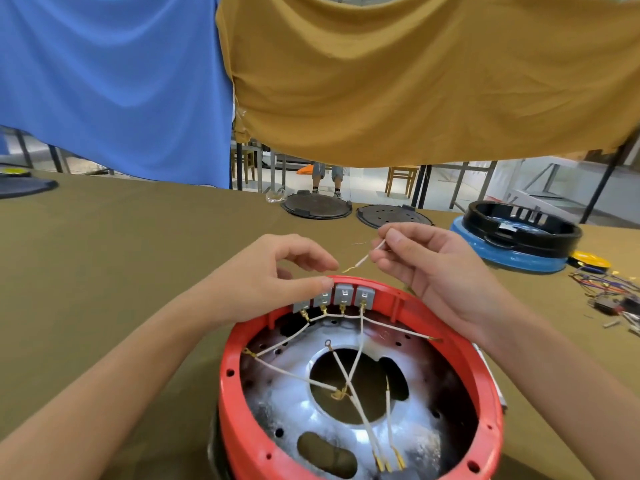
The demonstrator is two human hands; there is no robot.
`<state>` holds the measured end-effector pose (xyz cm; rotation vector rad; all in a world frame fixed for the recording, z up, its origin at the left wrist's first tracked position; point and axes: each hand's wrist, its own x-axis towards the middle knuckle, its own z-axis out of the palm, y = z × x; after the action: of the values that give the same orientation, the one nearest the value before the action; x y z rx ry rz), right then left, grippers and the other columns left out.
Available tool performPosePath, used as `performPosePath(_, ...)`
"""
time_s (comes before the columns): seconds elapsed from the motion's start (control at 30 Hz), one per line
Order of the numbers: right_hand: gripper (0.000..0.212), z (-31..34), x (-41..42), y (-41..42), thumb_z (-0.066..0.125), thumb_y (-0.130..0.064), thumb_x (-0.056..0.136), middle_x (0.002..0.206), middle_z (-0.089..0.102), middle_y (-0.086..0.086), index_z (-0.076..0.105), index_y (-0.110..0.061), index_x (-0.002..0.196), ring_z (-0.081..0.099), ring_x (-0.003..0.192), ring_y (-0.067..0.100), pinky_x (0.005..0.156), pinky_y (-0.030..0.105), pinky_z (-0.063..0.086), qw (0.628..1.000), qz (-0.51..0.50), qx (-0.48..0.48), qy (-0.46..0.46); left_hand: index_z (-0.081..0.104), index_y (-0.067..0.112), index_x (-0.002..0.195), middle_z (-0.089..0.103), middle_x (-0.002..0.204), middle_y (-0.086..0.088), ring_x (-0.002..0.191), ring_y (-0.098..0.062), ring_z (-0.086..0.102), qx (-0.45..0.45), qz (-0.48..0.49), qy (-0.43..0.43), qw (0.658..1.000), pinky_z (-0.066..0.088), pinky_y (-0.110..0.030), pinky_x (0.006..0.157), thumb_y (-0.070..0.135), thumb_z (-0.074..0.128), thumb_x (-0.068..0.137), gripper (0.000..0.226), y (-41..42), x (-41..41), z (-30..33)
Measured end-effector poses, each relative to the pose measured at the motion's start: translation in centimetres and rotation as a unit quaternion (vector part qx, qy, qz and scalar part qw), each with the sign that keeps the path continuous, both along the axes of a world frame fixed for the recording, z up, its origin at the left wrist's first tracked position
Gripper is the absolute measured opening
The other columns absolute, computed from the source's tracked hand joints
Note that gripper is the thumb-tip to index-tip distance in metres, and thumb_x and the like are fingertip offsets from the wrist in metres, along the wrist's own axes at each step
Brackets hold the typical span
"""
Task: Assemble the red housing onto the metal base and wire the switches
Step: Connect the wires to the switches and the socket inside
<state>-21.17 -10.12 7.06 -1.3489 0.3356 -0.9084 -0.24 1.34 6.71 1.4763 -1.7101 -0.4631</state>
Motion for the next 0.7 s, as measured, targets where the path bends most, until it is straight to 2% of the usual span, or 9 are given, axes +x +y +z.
performPosePath(0.13, 0.014, -0.1, 0.1, 0.3, 0.066, -0.008, 0.082, 0.089, 0.072, 0.018, 0.072, -0.002, 0.093, 0.072, 0.076, 0.018, 0.069, 0.021, 0.058, 1.0, 0.015, 0.011, 0.003, 0.073, 0.031, 0.099, 0.071, 0.093, 0.017, 0.094, -0.004, 0.066, -0.055, -0.019, -0.055, 0.997, 0.049, -0.025, 0.087, 0.033, 0.074, 0.085, 0.013, 0.1, -0.6, -0.1)
performPosePath(0.37, 0.013, 0.1, 0.0, 0.7, 0.063, -0.003, 0.086, 0.088, 0.072, 0.019, 0.068, -0.001, 0.098, 0.071, 0.072, 0.02, 0.066, 0.024, 0.059, 1.0, 0.022, 0.012, 0.018, 0.075, 0.024, 0.092, 0.073, 0.085, 0.01, 0.084, -0.01, 0.068, -0.105, 0.002, -0.04, 0.994, 0.053, -0.027, 0.08, 0.022, 0.068, 0.09, 0.007, -0.1, -0.6, -0.2)
performPosePath(0.43, 0.015, 0.2, -0.1, 1.1, 0.061, 0.002, 0.089, 0.086, 0.073, 0.016, 0.068, -0.004, 0.1, 0.069, 0.073, 0.02, 0.067, 0.024, 0.058, 0.997, -0.008, -0.047, 0.062, 0.074, 0.023, 0.091, 0.073, 0.083, 0.007, 0.079, -0.01, 0.068, -0.102, 0.008, -0.007, 0.995, 0.054, -0.024, 0.074, 0.022, 0.066, 0.092, 0.008, -0.2, -0.5, -0.1)
performPosePath(0.47, 0.016, 0.2, -0.2, 1.4, 0.061, 0.003, 0.09, 0.085, 0.074, 0.013, 0.07, -0.007, 0.099, 0.069, 0.074, 0.02, 0.069, 0.023, 0.056, 0.988, -0.035, -0.107, 0.103, 0.073, 0.023, 0.091, 0.073, 0.083, 0.007, 0.078, -0.01, 0.068, -0.098, 0.008, 0.007, 0.995, 0.054, -0.022, 0.073, 0.022, 0.064, 0.093, 0.009, -0.2, -0.5, -0.1)
performPosePath(0.57, 0.017, 0.4, -0.1, 2.4, 0.065, -0.004, 0.089, 0.082, 0.075, 0.001, 0.076, -0.016, 0.091, 0.07, 0.077, 0.016, 0.071, 0.022, 0.056, 0.921, -0.083, -0.309, 0.222, 0.072, 0.023, 0.093, 0.074, 0.084, 0.005, 0.079, -0.011, 0.069, -0.086, 0.008, 0.036, 0.996, 0.054, -0.022, 0.074, 0.022, 0.06, 0.096, 0.012, -0.2, -0.3, -0.1)
performPosePath(0.63, 0.014, 0.5, 0.1, 3.0, 0.067, -0.006, 0.088, 0.08, 0.075, -0.001, 0.076, -0.016, 0.091, 0.071, 0.076, 0.016, 0.075, 0.031, 0.058, 0.897, -0.054, -0.357, 0.255, 0.072, 0.021, 0.095, 0.074, 0.084, 0.002, 0.079, -0.013, 0.07, -0.073, -0.002, 0.05, 0.996, 0.054, -0.022, 0.073, 0.023, 0.059, 0.096, 0.013, -0.3, -0.4, -0.2)
performPosePath(0.7, 0.008, 0.4, 0.3, 3.3, 0.07, -0.013, 0.088, 0.079, 0.074, -0.002, 0.076, -0.017, 0.092, 0.07, 0.073, 0.014, 0.073, 0.031, 0.057, 0.886, -0.028, -0.374, 0.271, 0.072, 0.019, 0.096, 0.074, 0.084, 0.002, 0.079, -0.012, 0.07, -0.059, -0.016, 0.056, 0.997, 0.052, -0.019, 0.072, 0.023, 0.059, 0.096, 0.013, -0.3, -0.5, -0.3)
